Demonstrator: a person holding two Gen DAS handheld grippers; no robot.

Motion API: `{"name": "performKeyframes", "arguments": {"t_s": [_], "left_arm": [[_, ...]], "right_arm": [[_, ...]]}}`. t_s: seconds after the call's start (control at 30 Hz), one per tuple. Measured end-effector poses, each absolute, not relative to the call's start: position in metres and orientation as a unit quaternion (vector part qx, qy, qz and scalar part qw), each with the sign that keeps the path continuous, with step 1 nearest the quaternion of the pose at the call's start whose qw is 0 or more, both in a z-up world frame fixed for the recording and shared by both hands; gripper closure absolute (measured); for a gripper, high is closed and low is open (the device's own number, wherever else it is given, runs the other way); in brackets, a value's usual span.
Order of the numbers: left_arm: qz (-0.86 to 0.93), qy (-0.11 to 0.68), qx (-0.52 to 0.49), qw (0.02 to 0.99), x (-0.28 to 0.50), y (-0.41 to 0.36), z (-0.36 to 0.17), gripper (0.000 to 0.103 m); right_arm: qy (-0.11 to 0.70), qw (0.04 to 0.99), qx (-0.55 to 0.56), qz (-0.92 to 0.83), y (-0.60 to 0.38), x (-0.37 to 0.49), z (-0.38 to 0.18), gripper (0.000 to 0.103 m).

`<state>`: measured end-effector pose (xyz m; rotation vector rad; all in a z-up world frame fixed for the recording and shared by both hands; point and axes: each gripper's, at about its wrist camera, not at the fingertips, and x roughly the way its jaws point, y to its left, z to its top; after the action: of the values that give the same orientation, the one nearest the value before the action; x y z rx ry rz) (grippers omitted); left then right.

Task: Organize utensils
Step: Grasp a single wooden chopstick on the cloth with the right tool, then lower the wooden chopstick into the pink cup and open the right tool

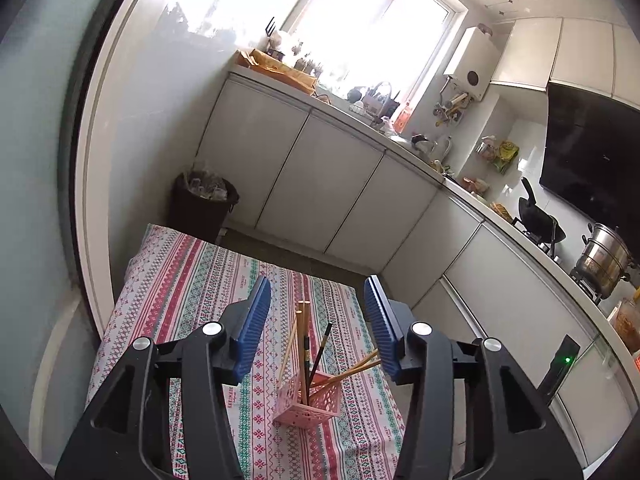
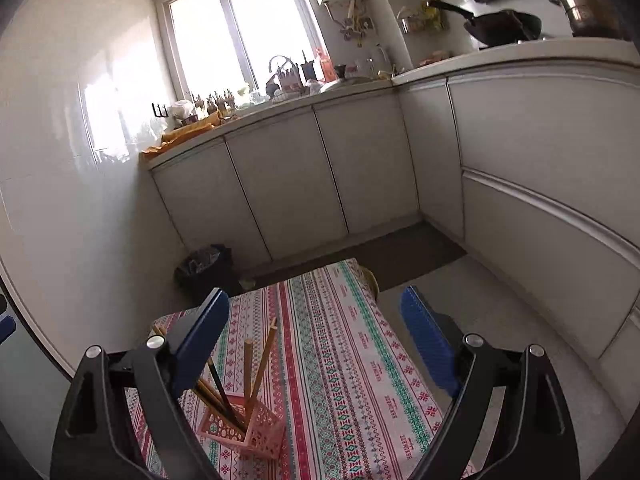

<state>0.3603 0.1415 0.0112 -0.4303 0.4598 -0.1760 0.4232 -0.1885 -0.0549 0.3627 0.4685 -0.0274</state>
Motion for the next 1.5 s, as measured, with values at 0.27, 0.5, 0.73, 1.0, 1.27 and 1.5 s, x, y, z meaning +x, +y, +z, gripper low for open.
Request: {"name": "performKeyframes", "arguments": {"t_s": [0.27, 0.5, 0.73, 1.0, 1.27, 1.5], "left_arm": [[-0.056, 0.242, -0.193, 0.949, 0.378, 0.153, -0.012, 0.052], [-0.042, 0.247, -0.167, 0.954, 0.399, 0.156, -0.038, 0.05], [-0.027, 0.267, -0.184, 0.946, 0.416, 0.17, -0.048, 0.048], [0.006, 0.306, -0.174, 0.936, 0.433, 0.179, -0.069, 0.048], [0.009, 0.319, -0.17, 0.932, 0.435, 0.177, -0.076, 0.048], [-0.017, 0.302, -0.157, 0.94, 0.416, 0.16, -0.063, 0.048]], "right_arm": [[0.545, 0.786, 0.271, 0.111, -0.223, 0.635, -0.182, 0.017], [0.684, 0.712, 0.06, 0.147, -0.101, 0.769, -0.226, 0.022], [0.718, 0.68, 0.026, 0.146, -0.045, 0.813, -0.273, 0.039], [0.71, 0.678, -0.073, 0.174, 0.017, 0.817, -0.289, 0.09], [0.653, 0.733, 0.012, 0.191, -0.044, 0.806, -0.272, 0.096], [0.509, 0.842, 0.057, 0.169, -0.098, 0.765, -0.176, 0.096]]}}
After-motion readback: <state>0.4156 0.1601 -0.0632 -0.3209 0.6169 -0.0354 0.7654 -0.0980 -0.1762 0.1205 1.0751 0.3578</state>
